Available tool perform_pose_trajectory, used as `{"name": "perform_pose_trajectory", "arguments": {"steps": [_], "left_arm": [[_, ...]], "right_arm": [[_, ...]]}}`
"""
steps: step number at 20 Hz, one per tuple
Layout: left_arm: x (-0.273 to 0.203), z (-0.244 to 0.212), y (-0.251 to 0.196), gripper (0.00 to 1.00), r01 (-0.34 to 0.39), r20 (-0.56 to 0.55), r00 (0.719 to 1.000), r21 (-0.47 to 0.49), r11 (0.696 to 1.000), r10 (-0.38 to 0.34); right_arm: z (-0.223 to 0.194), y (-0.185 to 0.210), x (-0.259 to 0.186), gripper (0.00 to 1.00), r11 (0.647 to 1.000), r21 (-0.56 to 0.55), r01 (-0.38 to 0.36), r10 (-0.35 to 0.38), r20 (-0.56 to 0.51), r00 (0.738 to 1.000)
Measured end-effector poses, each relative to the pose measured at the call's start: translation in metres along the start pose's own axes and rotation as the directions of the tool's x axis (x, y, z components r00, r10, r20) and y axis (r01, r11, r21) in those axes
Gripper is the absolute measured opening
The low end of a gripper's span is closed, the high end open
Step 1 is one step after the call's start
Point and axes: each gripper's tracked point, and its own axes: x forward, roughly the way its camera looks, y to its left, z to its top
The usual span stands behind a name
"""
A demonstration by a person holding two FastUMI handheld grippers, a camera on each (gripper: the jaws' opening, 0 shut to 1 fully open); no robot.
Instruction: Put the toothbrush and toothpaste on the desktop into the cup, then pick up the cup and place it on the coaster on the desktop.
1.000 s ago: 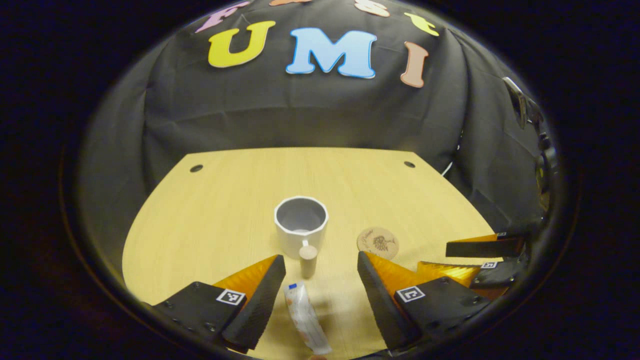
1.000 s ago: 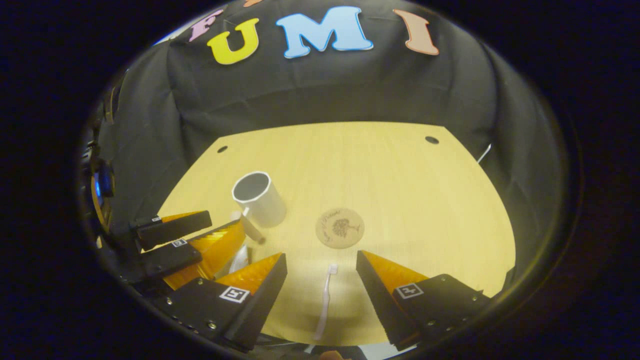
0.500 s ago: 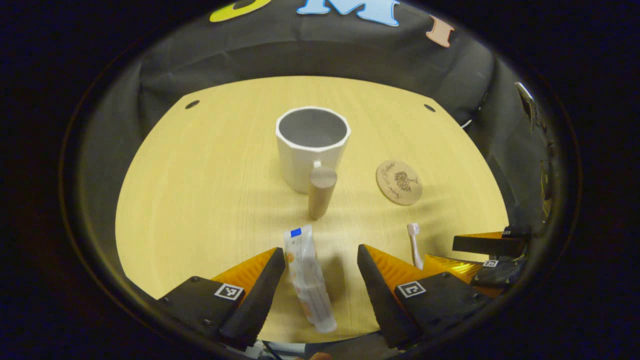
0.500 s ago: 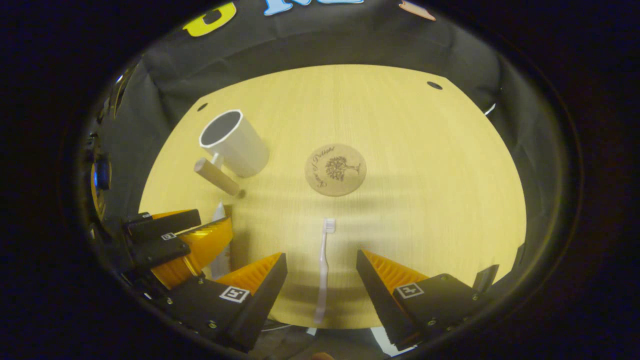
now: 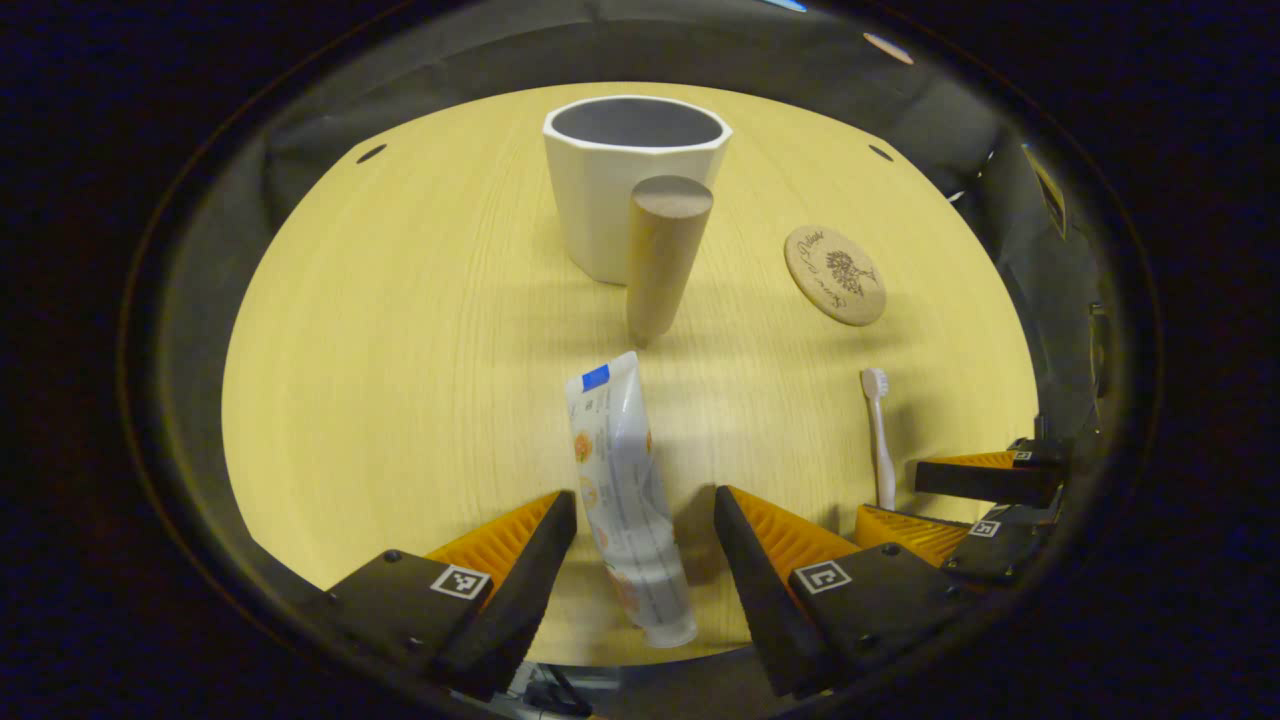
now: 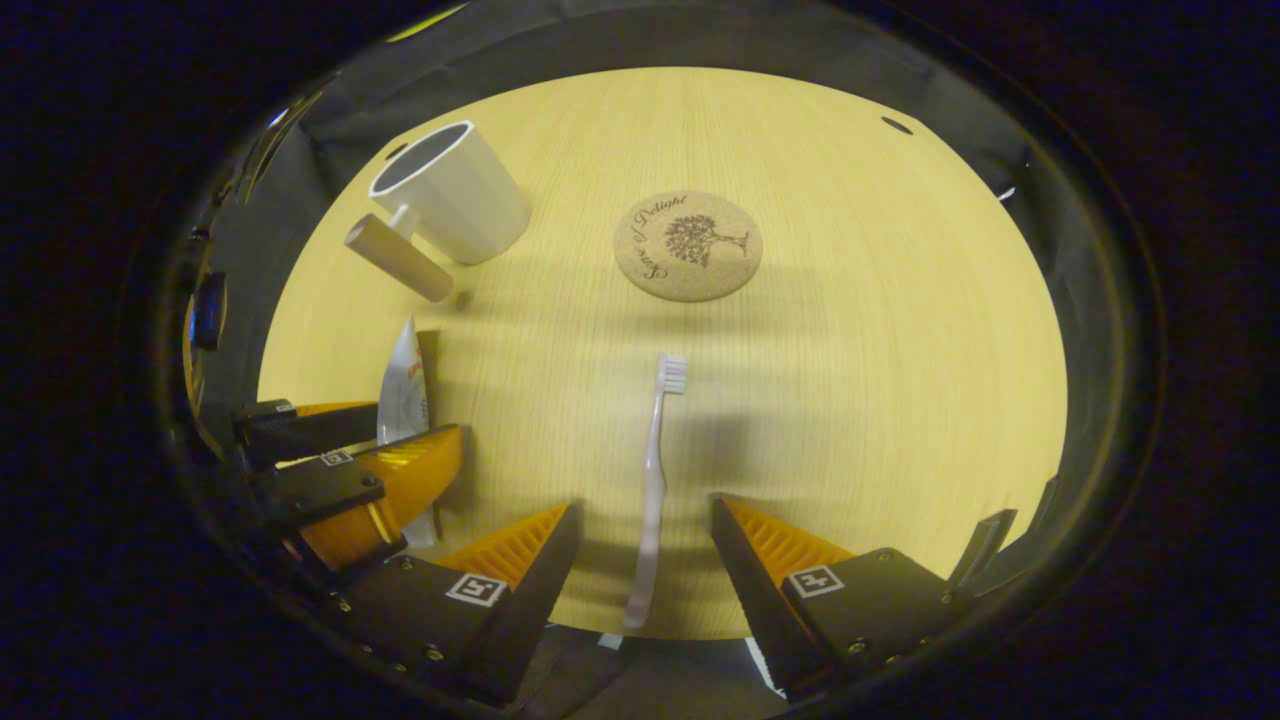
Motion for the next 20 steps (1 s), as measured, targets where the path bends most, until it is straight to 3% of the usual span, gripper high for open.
{"name": "perform_pose_trajectory", "arguments": {"steps": [1, 2, 5, 6, 7, 9, 10, 12, 13, 14, 15, 19, 20], "left_arm": [[0.001, 0.0, 0.001, 0.94, -0.006, 0.0, 1.0, 0.006, 1.0, 0.006], [0.001, 0.0, 0.002, 0.89, -0.013, -0.003, 1.0, 0.012, 1.0, 0.013], [0.003, 0.001, 0.005, 0.75, -0.038, 0.004, 0.999, 0.032, 0.999, 0.038], [0.002, 0.002, 0.006, 0.7, -0.043, 0.007, 0.999, 0.035, 0.998, 0.043], [0.003, 0.001, 0.007, 0.67, -0.052, 0.01, 0.999, 0.042, 0.998, 0.051], [0.006, 0.001, 0.004, 0.58, -0.053, 0.018, 0.998, 0.051, 0.997, 0.052], [0.005, 0.0, 0.003, 0.56, -0.055, 0.02, 0.998, 0.049, 0.997, 0.054], [0.006, 0.001, 0.002, 0.51, -0.048, 0.02, 0.999, 0.066, 0.997, 0.047], [0.006, 0.001, 0.003, 0.53, -0.054, 0.019, 0.998, 0.057, 0.997, 0.053], [0.006, 0.001, 0.001, 0.47, -0.048, 0.025, 0.999, 0.063, 0.997, 0.047], [0.005, 0.0, 0.001, 0.46, -0.049, 0.02, 0.999, 0.069, 0.996, 0.048], [0.005, 0.001, 0.001, 0.41, -0.043, 0.056, 0.998, 0.068, 0.997, 0.04], [0.006, 0.0, -0.001, 0.24, -0.044, 0.053, 0.998, 0.044, 0.998, 0.042]], "right_arm": [[-0.001, 0.0, 0.001, 0.82, 1.0, 0.003, 0.001, -0.001, -0.01, 1.0], [-0.002, 0.0, 0.002, 0.69, 1.0, 0.0, 0.002, -0.002, -0.018, 1.0], [-0.005, -0.006, 0.007, 0.65, 0.999, -0.022, 0.036, -0.036, -0.035, 0.999], [-0.004, -0.006, 0.006, 0.49, 0.999, -0.026, 0.038, -0.039, -0.037, 0.999], [-0.005, -0.007, 0.006, 0.52, 0.999, -0.034, 0.043, -0.044, -0.037, 0.998], [-0.006, -0.01, 0.005, 0.48, 0.997, -0.033, 0.072, -0.073, -0.029, 0.997], [-0.009, -0.009, 0.006, 0.24, 0.997, -0.045, 0.064, -0.066, -0.051, 0.996], [-0.008, -0.01, 0.006, 0.25, 0.996, -0.062, 0.059, -0.062, -0.049, 0.997], [-0.01, -0.01, 0.006, 0.25, 0.996, -0.071, 0.059, -0.063, -0.049, 0.997], [-0.004, -0.011, 0.006, 0.26, 0.998, -0.039, 0.058, -0.059, -0.023, 0.998], [-0.012, -0.009, 0.006, 0.09, 0.998, -0.045, 0.044, -0.046, -0.054, 0.997], [-0.007, -0.008, 0.0, 0.08, 1.0, -0.023, 0.011, -0.011, -0.025, 1.0], [-0.01, -0.011, 0.007, 0.04, 0.999, -0.036, 0.0, -0.001, -0.025, 1.0]]}}
